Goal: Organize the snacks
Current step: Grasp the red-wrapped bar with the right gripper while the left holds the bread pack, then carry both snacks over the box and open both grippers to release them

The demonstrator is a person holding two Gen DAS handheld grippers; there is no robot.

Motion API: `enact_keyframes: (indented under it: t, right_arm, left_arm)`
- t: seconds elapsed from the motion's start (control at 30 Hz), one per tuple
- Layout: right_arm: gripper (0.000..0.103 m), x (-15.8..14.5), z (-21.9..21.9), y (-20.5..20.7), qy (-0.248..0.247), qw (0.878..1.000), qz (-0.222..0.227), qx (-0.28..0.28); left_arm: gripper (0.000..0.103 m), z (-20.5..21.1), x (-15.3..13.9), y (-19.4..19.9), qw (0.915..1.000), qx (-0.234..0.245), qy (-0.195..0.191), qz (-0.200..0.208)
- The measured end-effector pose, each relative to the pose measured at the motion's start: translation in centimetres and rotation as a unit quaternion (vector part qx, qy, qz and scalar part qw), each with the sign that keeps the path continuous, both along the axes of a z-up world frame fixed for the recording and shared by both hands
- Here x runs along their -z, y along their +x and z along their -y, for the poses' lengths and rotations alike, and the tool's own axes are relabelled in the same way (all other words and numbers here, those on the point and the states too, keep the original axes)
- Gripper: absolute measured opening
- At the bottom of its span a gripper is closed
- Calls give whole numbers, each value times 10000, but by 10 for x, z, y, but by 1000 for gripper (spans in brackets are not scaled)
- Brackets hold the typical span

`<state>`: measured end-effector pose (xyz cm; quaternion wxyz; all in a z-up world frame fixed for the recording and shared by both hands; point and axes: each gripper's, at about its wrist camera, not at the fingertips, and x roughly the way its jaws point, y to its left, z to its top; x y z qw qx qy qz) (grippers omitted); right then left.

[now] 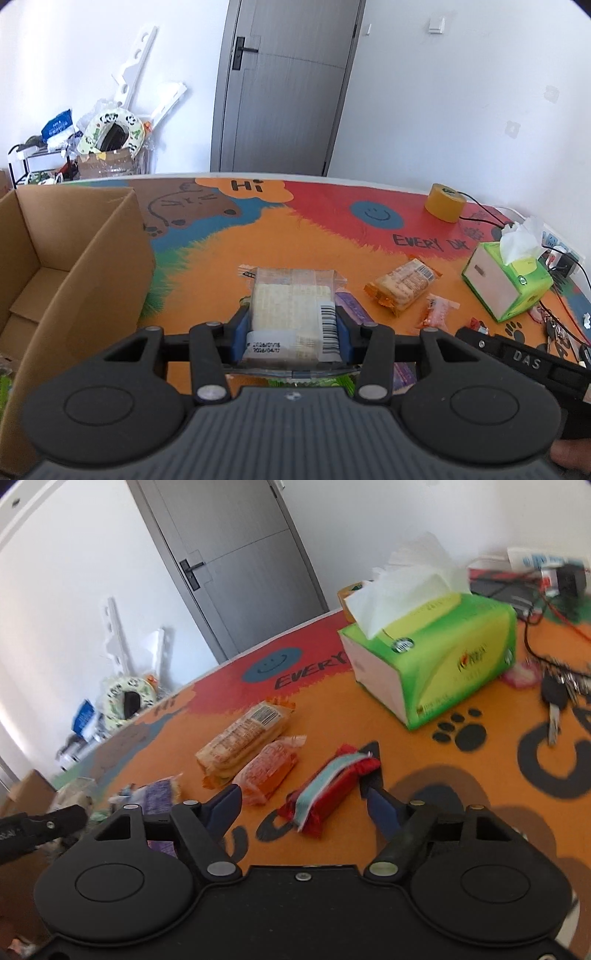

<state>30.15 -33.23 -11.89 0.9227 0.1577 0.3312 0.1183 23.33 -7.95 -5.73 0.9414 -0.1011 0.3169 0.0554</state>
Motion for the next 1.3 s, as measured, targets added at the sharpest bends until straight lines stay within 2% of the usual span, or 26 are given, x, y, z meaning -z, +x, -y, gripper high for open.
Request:
enact_keyframes:
  t: [0.1,0.23,0.33,0.37,0.4,0.47,0.6,0.7,0.8,1.3]
  right_arm:
    - [69,0,-6,7,-93,9999,-6,87]
    - [68,-1,-11,13,-264,9995,2,171]
    - [60,1,-17,11,-548,9982,53,216]
    - [51,1,-17,10,-649,9975,67,259]
    - [36,1,-16,9,-741,9966,75,354]
    - [22,2,-10,5,-763,9956,76,542]
    - [21,2,-1,-6,-660,9967,82,467]
    - [21,2,6,-18,-313,9986,22,431]
    - [21,0,8,-29,-248,9988,47,414]
    - [21,-44,-20,-72,-114,9972,723,-146]
  left_arm:
    - [46,0,2,5,10000,44,-4,-31]
    - [46,-3,6,10,9999,-26,-50,-105]
    - [46,-3,8,10,9999,-13,-46,-124]
    - [46,-2,7,10,9999,-1,-60,-124]
    - [46,-1,7,9,9999,21,-84,-126]
    - [46,0,7,7,9998,48,-146,-153]
    - [46,4,3,-3,9998,92,-126,-91]
    - [46,6,0,-10,9998,130,-151,-47]
    - [46,8,-4,-20,9997,169,-156,21]
    - [46,-3,-40,-63,9987,57,-89,509]
